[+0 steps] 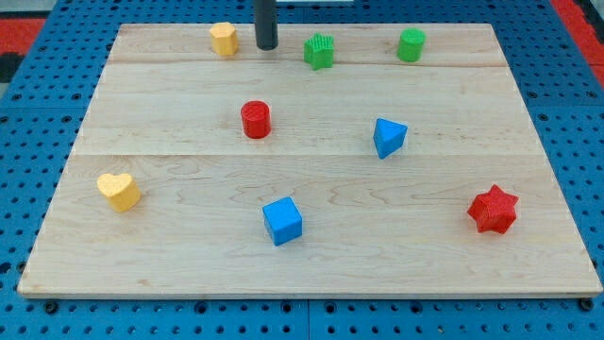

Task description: Push the hexagon slightly to left

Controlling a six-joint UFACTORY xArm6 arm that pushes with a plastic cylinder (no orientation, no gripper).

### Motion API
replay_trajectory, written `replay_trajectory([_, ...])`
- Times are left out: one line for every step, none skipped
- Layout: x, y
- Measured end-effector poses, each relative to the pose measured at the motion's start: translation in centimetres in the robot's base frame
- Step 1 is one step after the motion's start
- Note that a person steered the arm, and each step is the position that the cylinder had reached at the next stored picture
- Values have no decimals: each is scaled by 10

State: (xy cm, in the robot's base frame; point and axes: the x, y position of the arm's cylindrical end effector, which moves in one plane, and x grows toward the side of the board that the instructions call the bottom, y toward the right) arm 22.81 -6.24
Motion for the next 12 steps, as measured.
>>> replay_trajectory([-8,-23])
replay_trajectory([-8,-62])
replay_trajectory([-8,-100])
replay_trajectory([24,-62])
replay_trajectory([78,-41])
replay_trajectory([83,-25])
replay_trajectory([86,-26])
replay_trajectory([93,-16])
replay_trajectory([134,43])
replay_trajectory([137,70])
replay_trajectory([139,121])
replay_trajectory([141,157])
